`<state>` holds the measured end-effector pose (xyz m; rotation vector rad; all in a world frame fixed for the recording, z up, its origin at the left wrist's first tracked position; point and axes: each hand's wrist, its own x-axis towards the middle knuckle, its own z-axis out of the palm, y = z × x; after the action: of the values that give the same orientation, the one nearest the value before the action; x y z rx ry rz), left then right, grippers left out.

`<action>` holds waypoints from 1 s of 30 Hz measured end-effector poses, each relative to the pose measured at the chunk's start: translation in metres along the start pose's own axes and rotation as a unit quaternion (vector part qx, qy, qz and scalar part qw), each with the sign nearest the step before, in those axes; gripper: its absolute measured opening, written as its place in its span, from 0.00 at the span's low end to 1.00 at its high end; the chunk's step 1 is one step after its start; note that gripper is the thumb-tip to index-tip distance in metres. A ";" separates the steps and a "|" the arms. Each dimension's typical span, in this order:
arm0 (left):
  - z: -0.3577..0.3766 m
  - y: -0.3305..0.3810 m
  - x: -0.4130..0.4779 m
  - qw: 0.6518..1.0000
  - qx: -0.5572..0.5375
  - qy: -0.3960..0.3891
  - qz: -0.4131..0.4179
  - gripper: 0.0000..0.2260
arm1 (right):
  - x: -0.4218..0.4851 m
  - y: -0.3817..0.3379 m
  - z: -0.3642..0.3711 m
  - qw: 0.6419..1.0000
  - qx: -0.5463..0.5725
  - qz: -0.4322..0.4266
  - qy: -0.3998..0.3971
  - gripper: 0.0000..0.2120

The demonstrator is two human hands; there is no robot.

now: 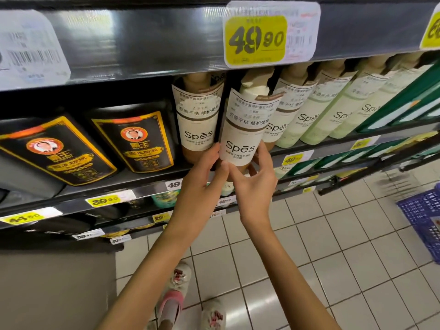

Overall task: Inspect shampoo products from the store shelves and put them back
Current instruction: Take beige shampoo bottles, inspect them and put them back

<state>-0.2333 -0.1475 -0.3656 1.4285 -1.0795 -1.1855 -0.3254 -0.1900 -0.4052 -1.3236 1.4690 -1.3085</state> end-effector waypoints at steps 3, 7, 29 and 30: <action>-0.001 -0.001 0.001 1.000 0.003 0.014 -0.001 0.19 | 0.001 0.002 0.006 1.000 0.006 0.010 0.013 0.31; -0.006 -0.006 -0.005 0.999 0.027 0.036 -0.027 0.18 | -0.001 0.005 0.011 0.999 -0.011 -0.011 0.040 0.32; -0.019 -0.042 -0.047 0.990 -0.029 0.055 -0.123 0.11 | 0.017 0.003 0.027 0.992 -0.057 0.003 0.111 0.24; -0.018 -0.042 -0.047 0.990 -0.032 0.055 -0.123 0.11 | 0.018 0.002 0.028 0.992 -0.059 0.000 0.113 0.23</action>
<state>-0.2194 -0.0923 -0.3987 1.5914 -0.7982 -1.2854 -0.3025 -0.2131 -0.4103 -1.2812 1.7236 -1.4276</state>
